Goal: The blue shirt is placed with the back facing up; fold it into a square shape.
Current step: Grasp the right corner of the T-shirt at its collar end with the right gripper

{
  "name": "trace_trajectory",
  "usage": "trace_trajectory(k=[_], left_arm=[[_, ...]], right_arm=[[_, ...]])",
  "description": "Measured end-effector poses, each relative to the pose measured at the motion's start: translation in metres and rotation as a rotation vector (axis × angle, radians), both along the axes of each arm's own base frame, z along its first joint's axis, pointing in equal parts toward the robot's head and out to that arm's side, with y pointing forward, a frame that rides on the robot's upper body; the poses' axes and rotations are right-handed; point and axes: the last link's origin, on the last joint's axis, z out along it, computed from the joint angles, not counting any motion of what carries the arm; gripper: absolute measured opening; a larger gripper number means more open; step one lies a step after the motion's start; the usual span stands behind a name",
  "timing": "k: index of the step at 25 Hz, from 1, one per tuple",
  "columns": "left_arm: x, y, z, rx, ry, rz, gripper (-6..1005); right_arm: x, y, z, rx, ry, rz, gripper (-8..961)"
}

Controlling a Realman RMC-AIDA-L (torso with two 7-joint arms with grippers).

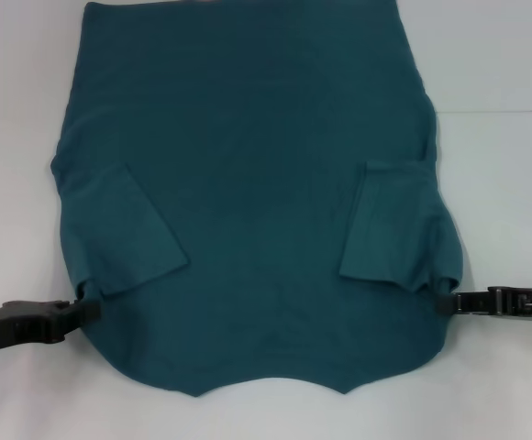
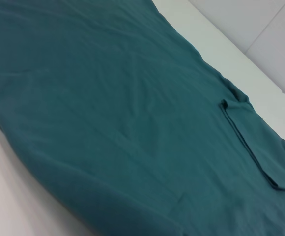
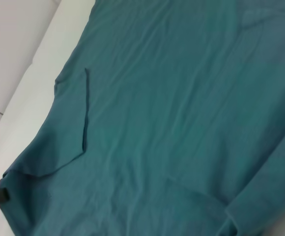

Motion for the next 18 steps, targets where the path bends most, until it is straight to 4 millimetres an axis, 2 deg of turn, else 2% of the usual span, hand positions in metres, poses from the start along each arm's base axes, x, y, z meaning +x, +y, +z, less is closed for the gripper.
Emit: trace_trajectory(k=[3, 9, 14, 18], left_arm=[[0.0, 0.0, 0.0, 0.0, 0.0, 0.001, 37], [0.0, 0.001, 0.001, 0.0, 0.0, 0.0, 37], [0.0, 0.0, 0.001, -0.002, -0.003, 0.004, 37], [-0.002, -0.004, 0.003, -0.028, -0.013, 0.029, 36]], right_arm=[[0.001, -0.001, 0.001, 0.001, -0.001, -0.004, 445], [0.004, -0.003, 0.002, -0.002, -0.001, -0.011, 206], [0.009, -0.008, 0.004, 0.002, 0.001, -0.013, 61], [0.01, -0.015, 0.007, 0.003, 0.02, 0.022, 61]])
